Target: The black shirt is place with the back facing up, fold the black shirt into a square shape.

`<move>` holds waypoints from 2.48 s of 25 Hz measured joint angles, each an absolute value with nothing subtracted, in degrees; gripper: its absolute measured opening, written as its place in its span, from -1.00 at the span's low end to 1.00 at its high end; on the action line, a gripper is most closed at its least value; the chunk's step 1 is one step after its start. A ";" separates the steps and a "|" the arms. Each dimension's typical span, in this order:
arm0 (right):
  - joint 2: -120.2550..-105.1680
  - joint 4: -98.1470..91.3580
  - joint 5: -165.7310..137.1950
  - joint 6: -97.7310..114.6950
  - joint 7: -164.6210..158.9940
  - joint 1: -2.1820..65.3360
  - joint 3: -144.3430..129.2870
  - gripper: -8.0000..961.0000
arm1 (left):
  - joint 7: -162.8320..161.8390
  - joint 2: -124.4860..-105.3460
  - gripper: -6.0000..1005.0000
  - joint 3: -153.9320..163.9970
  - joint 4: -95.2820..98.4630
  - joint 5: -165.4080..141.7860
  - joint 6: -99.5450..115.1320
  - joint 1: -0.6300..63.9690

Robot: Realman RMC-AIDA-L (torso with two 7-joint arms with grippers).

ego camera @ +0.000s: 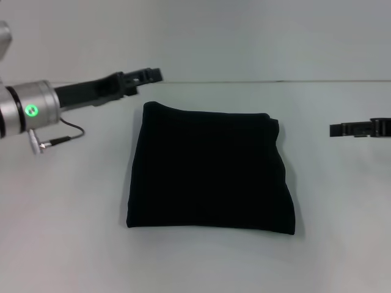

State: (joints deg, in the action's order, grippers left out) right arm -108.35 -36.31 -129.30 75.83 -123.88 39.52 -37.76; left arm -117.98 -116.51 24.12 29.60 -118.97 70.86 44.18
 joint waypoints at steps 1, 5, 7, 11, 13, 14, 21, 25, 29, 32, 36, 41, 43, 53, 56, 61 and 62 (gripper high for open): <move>-108.88 -36.32 -128.67 75.27 -123.48 39.70 -37.59 0.92 | -118.33 -116.39 0.62 24.17 30.64 -119.99 69.77 44.15; -109.61 -36.50 -126.79 74.47 -121.56 39.91 -37.43 0.92 | -117.14 -115.61 0.82 24.23 32.29 -122.39 68.12 44.37; -110.04 -36.55 -123.51 74.52 -117.97 39.94 -37.27 0.92 | -114.05 -115.27 0.87 24.24 33.47 -122.90 68.53 44.40; -111.72 -36.30 -113.76 74.43 -103.64 40.47 -37.33 0.92 | -101.35 -115.02 0.87 24.74 36.67 -123.08 72.48 44.47; -112.22 -36.30 -112.52 74.22 -100.51 40.89 -37.41 0.92 | -96.96 -115.05 0.87 26.03 37.92 -123.14 72.99 44.47; -112.80 -36.30 -111.73 73.93 -97.74 41.40 -37.49 0.92 | -94.52 -115.21 0.87 27.23 38.94 -123.16 72.92 44.34; -115.65 -36.42 -111.61 68.89 -87.76 45.34 -40.34 0.92 | -84.52 -118.16 0.86 29.35 43.35 -122.64 72.22 43.57; -115.54 -36.96 -112.04 67.14 -90.00 46.67 -45.66 0.92 | -82.17 -120.00 0.86 31.44 45.84 -122.97 71.91 42.83; -115.08 -37.20 -116.15 66.69 -94.08 48.16 -50.01 0.92 | -82.50 -119.84 0.86 37.30 46.13 -123.14 71.78 41.86; -115.13 -37.35 -120.52 66.90 -96.36 49.19 -50.77 0.92 | -84.89 -119.48 0.86 40.99 46.53 -124.22 72.41 41.52; -115.80 -37.78 -124.18 68.39 -97.63 50.06 -52.38 0.92 | -91.02 -119.21 0.86 43.59 48.05 -129.93 76.46 42.14; -116.43 -37.91 -124.54 68.61 -97.44 49.91 -53.85 0.92 | -94.68 -118.60 0.86 43.57 48.55 -133.45 83.34 43.13; -116.49 -37.91 -124.54 68.38 -97.12 49.67 -53.87 0.92 | -94.58 -118.43 0.86 42.90 48.57 -133.28 84.43 43.14; -116.59 -37.91 -124.54 68.55 -96.28 49.13 -54.90 0.92 | -94.14 -118.47 0.86 42.24 48.53 -133.01 84.71 42.53; -116.65 -37.89 -124.54 68.57 -95.81 49.06 -55.34 0.92 | -93.59 -118.51 0.86 42.24 48.58 -133.22 84.34 42.26; -116.74 -37.87 -124.53 68.59 -94.51 48.84 -55.38 0.92 | -92.66 -118.38 0.86 41.99 48.82 -133.48 83.95 41.80; -116.82 -37.87 -124.53 68.61 -94.15 48.75 -55.33 0.92 | -92.46 -118.38 0.86 41.97 48.92 -133.49 83.90 41.64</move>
State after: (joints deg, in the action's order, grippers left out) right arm -116.82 -37.88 -124.53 68.61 -94.15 48.75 -55.33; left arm -92.46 -118.38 41.97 48.92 -133.49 83.90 41.64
